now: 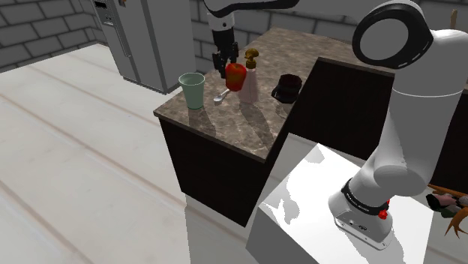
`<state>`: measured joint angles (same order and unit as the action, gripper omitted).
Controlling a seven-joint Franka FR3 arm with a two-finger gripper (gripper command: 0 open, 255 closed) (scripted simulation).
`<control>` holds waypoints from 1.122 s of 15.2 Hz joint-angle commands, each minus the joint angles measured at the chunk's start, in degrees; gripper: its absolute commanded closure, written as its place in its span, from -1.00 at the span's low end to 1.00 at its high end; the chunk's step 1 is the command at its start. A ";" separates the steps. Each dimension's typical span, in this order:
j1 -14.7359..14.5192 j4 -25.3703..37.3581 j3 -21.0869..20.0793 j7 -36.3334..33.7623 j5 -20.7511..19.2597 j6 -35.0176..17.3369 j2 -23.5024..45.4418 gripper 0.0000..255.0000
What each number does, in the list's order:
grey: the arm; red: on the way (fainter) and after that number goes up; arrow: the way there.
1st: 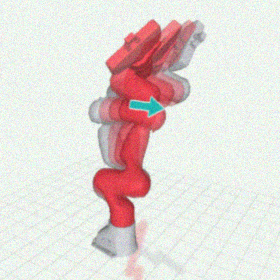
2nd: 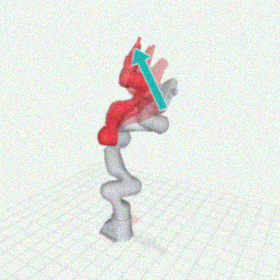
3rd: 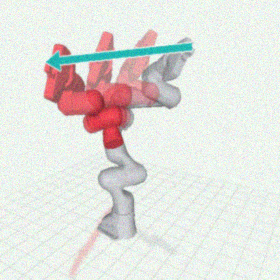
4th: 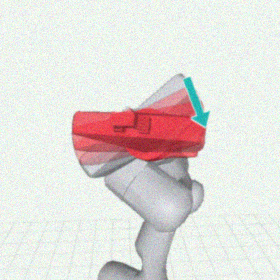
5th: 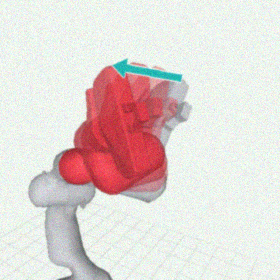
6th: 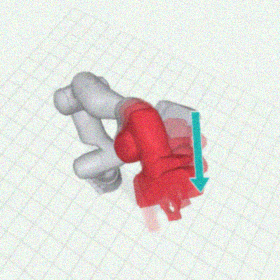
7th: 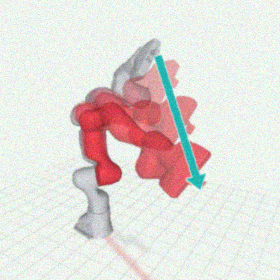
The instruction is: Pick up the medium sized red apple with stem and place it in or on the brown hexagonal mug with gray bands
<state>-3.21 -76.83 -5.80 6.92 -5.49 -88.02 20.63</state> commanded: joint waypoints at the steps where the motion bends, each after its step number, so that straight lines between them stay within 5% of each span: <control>1: -0.01 2.17 0.03 0.20 -0.03 1.80 0.38 1.00; 17: 11.26 -5.53 6.21 17.24 -0.46 -0.67 -6.36 1.00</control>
<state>7.37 -81.71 0.01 23.03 -5.91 -88.33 14.67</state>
